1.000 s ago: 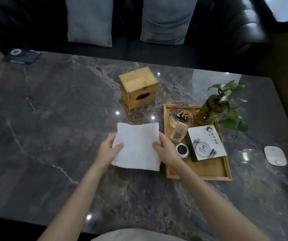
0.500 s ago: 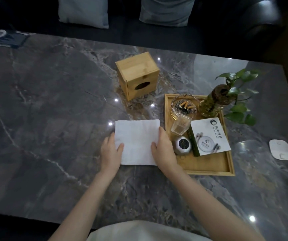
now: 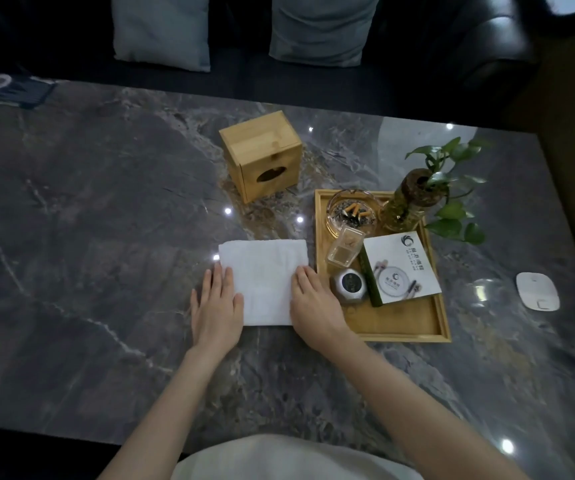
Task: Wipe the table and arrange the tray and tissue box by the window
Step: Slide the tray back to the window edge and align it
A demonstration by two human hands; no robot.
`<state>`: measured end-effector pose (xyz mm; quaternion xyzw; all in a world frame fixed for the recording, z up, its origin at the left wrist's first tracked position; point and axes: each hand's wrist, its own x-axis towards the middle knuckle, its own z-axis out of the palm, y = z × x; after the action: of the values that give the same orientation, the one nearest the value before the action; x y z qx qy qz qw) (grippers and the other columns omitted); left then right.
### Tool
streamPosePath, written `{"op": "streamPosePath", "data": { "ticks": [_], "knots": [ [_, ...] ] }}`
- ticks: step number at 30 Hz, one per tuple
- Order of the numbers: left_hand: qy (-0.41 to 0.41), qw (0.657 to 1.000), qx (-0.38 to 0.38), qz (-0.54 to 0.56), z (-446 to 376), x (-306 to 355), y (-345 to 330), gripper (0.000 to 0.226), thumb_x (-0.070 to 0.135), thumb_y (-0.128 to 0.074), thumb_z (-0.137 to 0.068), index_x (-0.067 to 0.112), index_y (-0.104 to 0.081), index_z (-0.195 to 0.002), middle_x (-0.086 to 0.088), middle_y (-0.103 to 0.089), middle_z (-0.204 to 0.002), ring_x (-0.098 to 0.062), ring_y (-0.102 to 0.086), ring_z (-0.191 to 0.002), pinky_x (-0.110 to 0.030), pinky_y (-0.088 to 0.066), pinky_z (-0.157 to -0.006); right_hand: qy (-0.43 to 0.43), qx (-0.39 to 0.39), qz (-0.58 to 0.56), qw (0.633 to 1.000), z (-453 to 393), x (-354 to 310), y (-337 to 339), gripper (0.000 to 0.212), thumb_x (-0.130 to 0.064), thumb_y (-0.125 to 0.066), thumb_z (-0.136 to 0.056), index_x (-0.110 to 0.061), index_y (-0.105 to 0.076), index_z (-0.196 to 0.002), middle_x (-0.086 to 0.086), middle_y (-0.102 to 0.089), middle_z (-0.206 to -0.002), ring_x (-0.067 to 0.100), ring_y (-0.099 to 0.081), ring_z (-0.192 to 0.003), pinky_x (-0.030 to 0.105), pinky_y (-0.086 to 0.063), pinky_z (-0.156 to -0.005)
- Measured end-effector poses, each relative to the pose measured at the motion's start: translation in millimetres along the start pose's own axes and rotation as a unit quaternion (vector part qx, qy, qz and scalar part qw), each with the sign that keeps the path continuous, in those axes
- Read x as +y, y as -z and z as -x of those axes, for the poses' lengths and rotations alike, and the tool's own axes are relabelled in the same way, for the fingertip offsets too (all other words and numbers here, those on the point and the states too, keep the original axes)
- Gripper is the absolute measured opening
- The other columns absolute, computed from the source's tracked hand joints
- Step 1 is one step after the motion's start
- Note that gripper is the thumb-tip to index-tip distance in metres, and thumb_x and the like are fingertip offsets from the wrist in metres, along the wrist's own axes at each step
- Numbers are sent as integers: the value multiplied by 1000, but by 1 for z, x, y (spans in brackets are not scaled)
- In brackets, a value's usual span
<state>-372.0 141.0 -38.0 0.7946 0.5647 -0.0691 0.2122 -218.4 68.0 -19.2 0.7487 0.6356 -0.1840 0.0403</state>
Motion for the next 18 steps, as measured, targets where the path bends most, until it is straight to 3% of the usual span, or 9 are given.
{"op": "streamPosePath", "data": {
  "ticks": [3,6,8,10,13,16,18],
  "knots": [
    [28,999,18,31,2,19,16,51,31,-23,-96,9,-22,-142,-12,-8,-157,-25,-2,-144,-47,-6,-116,21,18,-106,994,9,8,21,39,-12,-36,-95,2,-41,-131,17,-36,-145,29,-29,-135,39,-25,-112],
    [-7,994,62,93,7,49,33,43,26,-32,-96,6,-41,-133,-16,-30,-150,-28,-21,-139,-41,-18,-113,12,79,-213,974,26,23,43,32,-18,-41,-94,-7,-54,-121,10,-56,-127,26,-50,-116,39,-44,-96],
    [-63,987,55,138,9,69,42,36,22,-37,-95,5,-54,-121,-14,-53,-133,-28,-44,-124,-38,-33,-103,-12,119,-269,956,38,33,56,28,-21,-44,-93,-13,-58,-117,6,-63,-113,22,-58,-101,38,-50,-85],
    [-93,978,1,187,12,90,47,30,23,-40,-94,9,-63,-107,-10,-66,-112,-25,-58,-102,-36,-44,-90,-44,166,-316,933,52,51,66,23,-18,-48,-92,-13,-63,-108,4,-68,-102,18,-61,-92,35,-50,-79],
    [-112,960,-59,250,9,115,47,25,23,-44,-92,12,-67,-94,-10,-71,-94,-24,-63,-87,-36,-50,-83,-122,254,-401,872,76,81,68,16,-9,-52,-89,-11,-68,-92,2,-69,-83,16,-63,-77,30,-49,-69],
    [-106,970,-25,219,1,134,38,25,20,-45,-92,9,-65,-102,-11,-69,-100,-23,-60,-90,-28,-43,-75,-241,329,-452,793,93,110,53,18,-10,-49,-91,-18,-65,-91,0,-67,-76,12,-60,-69,23,-45,-63],
    [-89,970,13,226,-5,143,30,24,17,-47,-91,5,-63,-105,-13,-67,-102,-22,-57,-89,-29,-41,-73,-308,357,-442,763,99,130,39,18,-11,-46,-92,-16,-63,-96,4,-67,-85,18,-61,-78,29,-46,-69]
  ]
}}
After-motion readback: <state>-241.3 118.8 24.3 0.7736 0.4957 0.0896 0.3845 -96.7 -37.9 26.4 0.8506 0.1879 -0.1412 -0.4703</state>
